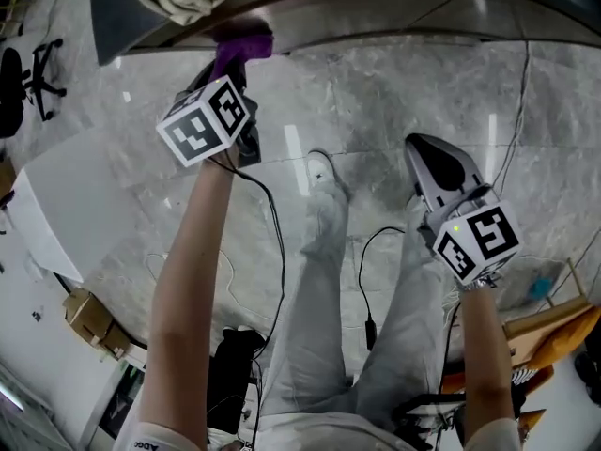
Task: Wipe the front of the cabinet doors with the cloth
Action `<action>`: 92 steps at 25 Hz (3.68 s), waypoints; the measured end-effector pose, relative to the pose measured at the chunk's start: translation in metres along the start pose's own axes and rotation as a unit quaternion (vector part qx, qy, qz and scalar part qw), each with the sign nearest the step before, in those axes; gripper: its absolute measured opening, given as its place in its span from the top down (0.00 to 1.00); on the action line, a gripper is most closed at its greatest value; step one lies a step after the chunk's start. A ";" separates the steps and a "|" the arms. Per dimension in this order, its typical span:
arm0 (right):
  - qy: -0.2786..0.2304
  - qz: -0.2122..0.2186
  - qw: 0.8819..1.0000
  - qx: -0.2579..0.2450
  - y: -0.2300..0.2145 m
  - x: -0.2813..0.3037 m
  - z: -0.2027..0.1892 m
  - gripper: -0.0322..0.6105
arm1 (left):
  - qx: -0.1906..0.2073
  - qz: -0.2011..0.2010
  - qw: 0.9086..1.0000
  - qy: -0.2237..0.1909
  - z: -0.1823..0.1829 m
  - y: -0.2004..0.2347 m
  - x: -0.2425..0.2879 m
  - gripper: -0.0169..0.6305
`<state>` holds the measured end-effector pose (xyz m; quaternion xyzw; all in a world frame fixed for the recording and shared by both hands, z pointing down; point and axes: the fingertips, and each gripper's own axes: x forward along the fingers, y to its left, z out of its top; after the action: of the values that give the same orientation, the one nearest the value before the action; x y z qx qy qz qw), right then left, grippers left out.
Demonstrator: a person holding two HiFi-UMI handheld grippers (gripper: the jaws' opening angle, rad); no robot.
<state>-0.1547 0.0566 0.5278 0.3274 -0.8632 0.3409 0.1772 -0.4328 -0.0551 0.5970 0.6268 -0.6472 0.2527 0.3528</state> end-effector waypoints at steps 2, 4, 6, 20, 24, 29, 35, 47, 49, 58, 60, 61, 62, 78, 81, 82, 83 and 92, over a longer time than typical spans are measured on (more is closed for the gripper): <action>0.002 0.008 1.000 -0.001 0.011 0.011 0.002 0.91 | -0.014 0.016 1.000 -0.002 0.000 0.024 -0.005 0.83; 0.003 0.016 1.000 -0.002 0.019 0.018 0.001 0.91 | -0.039 0.035 0.999 -0.007 -0.005 0.044 -0.013 0.83; 0.005 0.025 1.000 -0.002 0.025 0.021 -0.002 0.91 | -0.062 0.051 0.997 -0.006 -0.018 0.058 -0.022 0.83; 0.067 0.038 0.996 -0.034 -0.057 -0.070 -0.036 0.91 | -0.008 -0.058 0.997 0.054 -0.099 -0.174 0.035 0.83; 0.061 0.003 0.998 -0.014 -0.108 -0.101 -0.045 0.91 | -0.007 -0.114 0.992 0.058 -0.092 -0.251 0.070 0.83; 0.020 -0.061 0.997 0.048 -0.158 -0.122 -0.050 0.91 | 0.035 -0.137 0.988 0.065 -0.076 -0.295 0.101 0.83; -0.006 -0.094 0.992 0.087 -0.164 -0.104 -0.055 0.91 | -0.001 -0.127 0.989 0.073 -0.060 -0.270 0.127 0.83; 0.020 -0.027 0.999 0.030 -0.078 0.012 -0.017 0.91 | -0.016 -0.069 0.993 0.096 -0.065 -0.090 0.108 0.83; 0.027 -0.015 0.999 0.018 -0.065 0.026 -0.006 0.91 | -0.031 -0.050 0.994 0.094 -0.062 -0.062 0.102 0.83; 0.041 0.020 0.999 0.003 -0.030 0.050 -0.007 0.91 | -0.116 0.054 0.989 0.072 -0.073 0.051 0.070 0.83; 0.042 0.028 0.999 0.001 -0.030 0.044 -0.006 0.91 | -0.125 0.066 0.987 0.072 -0.076 0.054 0.062 0.83; 0.042 0.032 0.999 -0.001 -0.031 0.039 -0.006 0.91 | -0.124 0.071 0.987 0.074 -0.079 0.052 0.058 0.83; 0.043 0.036 0.998 -0.004 -0.033 0.034 -0.007 0.91 | -0.121 0.074 0.987 0.075 -0.082 0.047 0.056 0.83; 0.053 -0.022 0.998 0.015 -0.155 -0.102 -0.067 0.91 | 0.041 -0.091 0.983 0.156 -0.159 -0.273 0.140 0.83; 0.010 -0.073 0.995 0.072 -0.177 -0.114 -0.083 0.91 | 0.065 -0.105 0.979 0.164 -0.165 -0.293 0.166 0.83; -0.005 -0.091 0.991 0.093 -0.182 -0.116 -0.090 0.91 | 0.067 -0.106 0.978 0.167 -0.166 -0.294 0.175 0.83; -0.018 -0.108 0.988 0.111 -0.187 -0.117 -0.098 0.91 | 0.064 -0.105 0.978 0.171 -0.167 -0.294 0.184 0.83; -0.042 -0.183 0.968 0.168 -0.189 -0.112 -0.161 0.91 | 0.035 -0.131 0.980 0.148 -0.154 -0.278 0.255 0.83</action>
<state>0.0695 0.1154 0.6711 0.5189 -0.7255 0.4288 0.1432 -0.1275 -0.1220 0.8580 0.6739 -0.4911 0.3167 0.4522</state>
